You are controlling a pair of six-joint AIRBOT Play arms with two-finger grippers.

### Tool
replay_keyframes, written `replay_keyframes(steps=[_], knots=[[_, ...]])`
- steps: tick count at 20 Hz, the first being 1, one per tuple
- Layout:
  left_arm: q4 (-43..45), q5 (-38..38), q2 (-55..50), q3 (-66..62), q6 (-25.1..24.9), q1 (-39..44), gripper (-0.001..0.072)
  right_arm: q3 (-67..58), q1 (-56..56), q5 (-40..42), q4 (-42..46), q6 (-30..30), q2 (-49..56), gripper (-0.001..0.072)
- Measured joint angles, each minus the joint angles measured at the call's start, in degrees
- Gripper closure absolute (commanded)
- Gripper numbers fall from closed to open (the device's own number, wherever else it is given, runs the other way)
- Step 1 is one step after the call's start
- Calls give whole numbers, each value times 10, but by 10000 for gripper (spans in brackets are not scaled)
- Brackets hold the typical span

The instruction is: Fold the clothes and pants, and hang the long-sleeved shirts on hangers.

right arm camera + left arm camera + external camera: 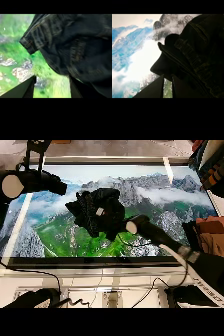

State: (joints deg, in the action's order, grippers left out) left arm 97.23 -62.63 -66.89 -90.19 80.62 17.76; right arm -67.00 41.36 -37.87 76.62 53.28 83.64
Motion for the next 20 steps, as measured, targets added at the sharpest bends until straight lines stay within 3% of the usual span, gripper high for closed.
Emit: replay_keyframes(steps=[7,14,16,18,20], knots=[[1,0,-16,0,0,0,585,-17,48,92,11,-43,76,257],[1,0,-34,0,0,0,585,-104,57,125,12,-49,160,270],[2,0,-35,0,0,0,585,-120,57,127,12,-49,178,510],[2,0,-36,0,0,0,585,-129,57,127,13,-49,190,675],[2,0,-36,0,0,0,585,-133,57,126,15,-49,193,675]])
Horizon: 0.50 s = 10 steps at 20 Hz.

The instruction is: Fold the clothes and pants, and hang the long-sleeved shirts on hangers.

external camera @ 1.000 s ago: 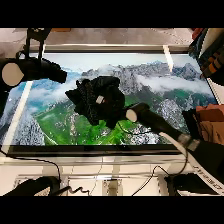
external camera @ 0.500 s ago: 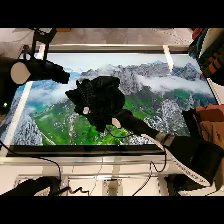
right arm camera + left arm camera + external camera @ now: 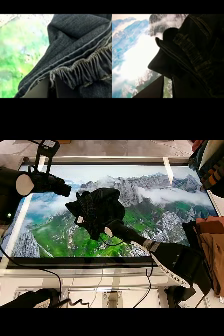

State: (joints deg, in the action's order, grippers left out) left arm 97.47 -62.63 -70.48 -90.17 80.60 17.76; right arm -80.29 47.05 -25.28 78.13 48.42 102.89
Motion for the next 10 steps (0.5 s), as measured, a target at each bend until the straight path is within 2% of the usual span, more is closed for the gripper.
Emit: replay_keyframes(steps=[6,7,10], knots=[[0,0,0,0,0,0,586,-9,-28,0,32,1,-66,676],[0,-1,0,0,0,0,675,-11,-42,2,36,7,-87,676],[-1,-6,0,0,0,0,683,-12,-108,-15,44,48,-159,677]])
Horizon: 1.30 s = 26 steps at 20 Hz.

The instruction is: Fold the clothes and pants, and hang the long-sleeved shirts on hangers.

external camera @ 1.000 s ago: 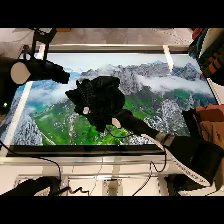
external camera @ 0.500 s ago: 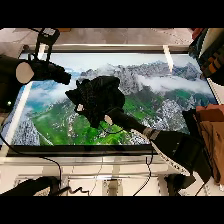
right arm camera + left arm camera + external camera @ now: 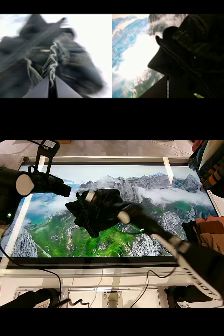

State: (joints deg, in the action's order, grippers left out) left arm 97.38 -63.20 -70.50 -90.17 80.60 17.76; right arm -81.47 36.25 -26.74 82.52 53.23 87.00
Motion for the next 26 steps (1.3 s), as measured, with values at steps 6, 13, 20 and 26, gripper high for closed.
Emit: replay_keyframes(steps=[6,13,20,26], knots=[[-69,-6,4,14,0,0,682,0,-226,-121,3,144,-113,677],[-267,7,10,212,15,6,88,32,-447,-275,-50,229,-140,676],[-362,53,11,383,51,13,89,57,-483,-286,-79,239,-137,676],[-376,118,-12,412,67,21,90,61,-487,-287,-88,240,-135,676]])
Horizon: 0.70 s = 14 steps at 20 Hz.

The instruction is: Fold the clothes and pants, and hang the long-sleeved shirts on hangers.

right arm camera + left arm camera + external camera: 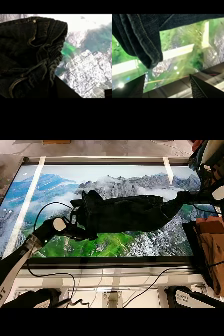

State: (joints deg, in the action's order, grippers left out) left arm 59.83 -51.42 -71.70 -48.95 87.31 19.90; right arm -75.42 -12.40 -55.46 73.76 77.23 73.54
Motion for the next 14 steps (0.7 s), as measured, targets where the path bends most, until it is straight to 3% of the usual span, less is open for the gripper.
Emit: replay_keyframes(steps=[5,6,7,9,10,14], knots=[[-7,31,-42,4,22,2,95,0,0,0,-2,1,0,676],[-15,42,-48,4,23,2,138,0,0,0,-2,1,0,676],[-21,56,-52,4,23,2,261,0,0,0,-2,1,0,676],[-35,85,-57,4,26,3,619,0,0,0,-2,1,0,676],[-40,98,-58,4,26,4,683,0,0,0,-2,1,0,676],[-71,146,-61,-3,27,2,683,0,0,3,-2,1,0,676]])
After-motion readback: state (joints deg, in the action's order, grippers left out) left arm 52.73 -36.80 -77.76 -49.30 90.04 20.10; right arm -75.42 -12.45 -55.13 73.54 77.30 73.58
